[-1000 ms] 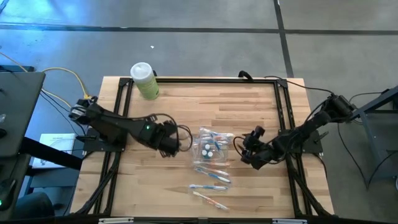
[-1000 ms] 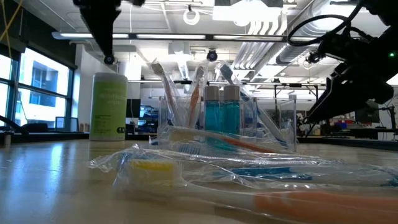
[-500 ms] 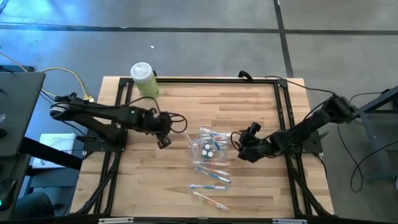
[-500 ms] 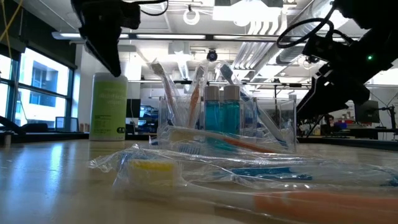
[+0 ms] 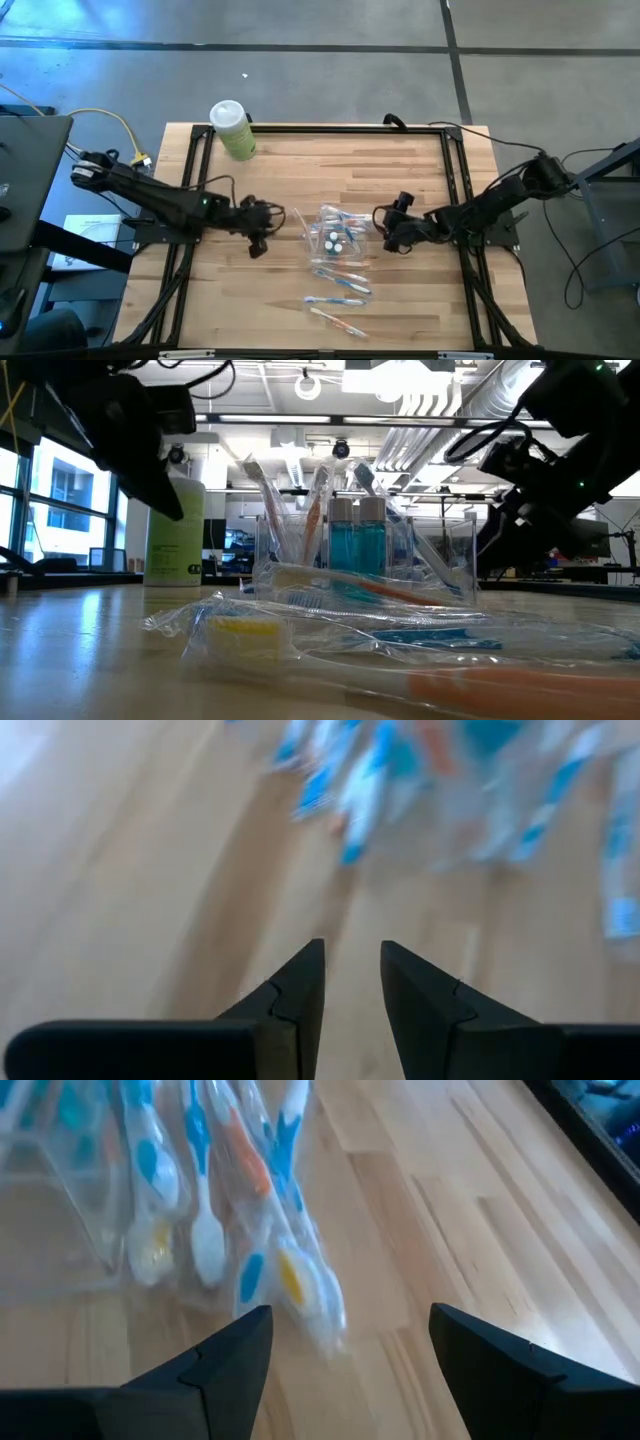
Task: Pick & Place toothbrushing station
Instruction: Put the orange toothbrush into the transparent organizer, then put the blue toothbrush into the transparent organizer
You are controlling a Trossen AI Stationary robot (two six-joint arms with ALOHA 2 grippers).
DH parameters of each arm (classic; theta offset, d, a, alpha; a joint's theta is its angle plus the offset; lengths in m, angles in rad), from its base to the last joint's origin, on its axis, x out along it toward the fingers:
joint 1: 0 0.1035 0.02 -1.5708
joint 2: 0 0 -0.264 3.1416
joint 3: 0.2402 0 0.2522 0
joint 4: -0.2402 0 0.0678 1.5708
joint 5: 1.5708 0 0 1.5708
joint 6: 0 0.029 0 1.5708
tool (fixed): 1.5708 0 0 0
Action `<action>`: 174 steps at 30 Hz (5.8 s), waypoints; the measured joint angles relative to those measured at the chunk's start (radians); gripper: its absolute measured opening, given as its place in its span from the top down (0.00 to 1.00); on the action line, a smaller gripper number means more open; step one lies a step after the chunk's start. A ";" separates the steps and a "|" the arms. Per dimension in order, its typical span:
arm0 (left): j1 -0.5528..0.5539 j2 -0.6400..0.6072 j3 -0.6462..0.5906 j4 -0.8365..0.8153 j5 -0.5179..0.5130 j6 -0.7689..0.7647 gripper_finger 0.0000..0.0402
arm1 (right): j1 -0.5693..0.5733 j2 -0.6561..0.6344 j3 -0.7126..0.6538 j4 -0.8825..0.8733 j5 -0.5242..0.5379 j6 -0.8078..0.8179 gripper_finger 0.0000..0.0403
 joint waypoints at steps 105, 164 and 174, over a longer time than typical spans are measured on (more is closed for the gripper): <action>-0.053 0.420 -0.241 0.766 -0.136 -0.074 0.76 | 0.417 0.233 0.402 0.205 0.819 -0.930 0.99; -0.054 0.421 -0.241 0.765 -0.140 -0.073 0.76 | 0.717 0.254 0.390 0.612 0.925 -0.856 0.58; -0.057 0.421 -0.241 0.765 -0.137 -0.105 0.76 | 0.802 0.254 0.298 0.476 0.922 -0.440 0.64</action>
